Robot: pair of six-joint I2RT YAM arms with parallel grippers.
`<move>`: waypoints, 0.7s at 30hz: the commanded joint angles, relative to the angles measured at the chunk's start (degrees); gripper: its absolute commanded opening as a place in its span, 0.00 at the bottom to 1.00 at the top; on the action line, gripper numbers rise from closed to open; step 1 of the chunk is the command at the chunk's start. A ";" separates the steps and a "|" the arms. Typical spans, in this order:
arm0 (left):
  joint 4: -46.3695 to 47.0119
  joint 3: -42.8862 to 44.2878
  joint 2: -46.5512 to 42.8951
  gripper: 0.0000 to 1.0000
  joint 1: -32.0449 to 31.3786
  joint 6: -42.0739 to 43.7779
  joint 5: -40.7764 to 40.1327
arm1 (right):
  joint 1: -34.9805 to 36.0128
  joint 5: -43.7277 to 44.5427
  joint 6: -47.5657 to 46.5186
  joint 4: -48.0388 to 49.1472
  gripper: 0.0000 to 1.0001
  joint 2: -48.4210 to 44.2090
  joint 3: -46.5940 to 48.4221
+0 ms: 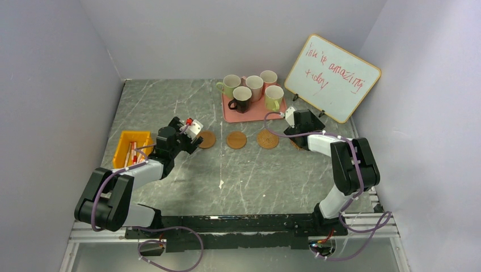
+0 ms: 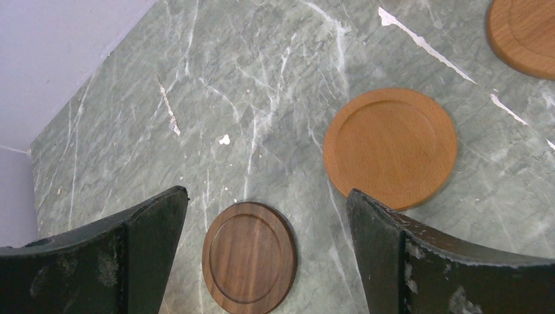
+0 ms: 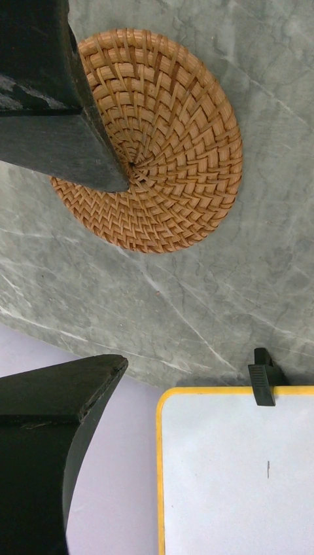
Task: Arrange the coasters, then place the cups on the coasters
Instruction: Move the coaster to the center of the board.
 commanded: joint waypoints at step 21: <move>2.66 0.08 -0.28 0.96 0.18 0.10 -0.24 | 0.12 -3.58 3.25 -3.73 1.00 -1.86 2.55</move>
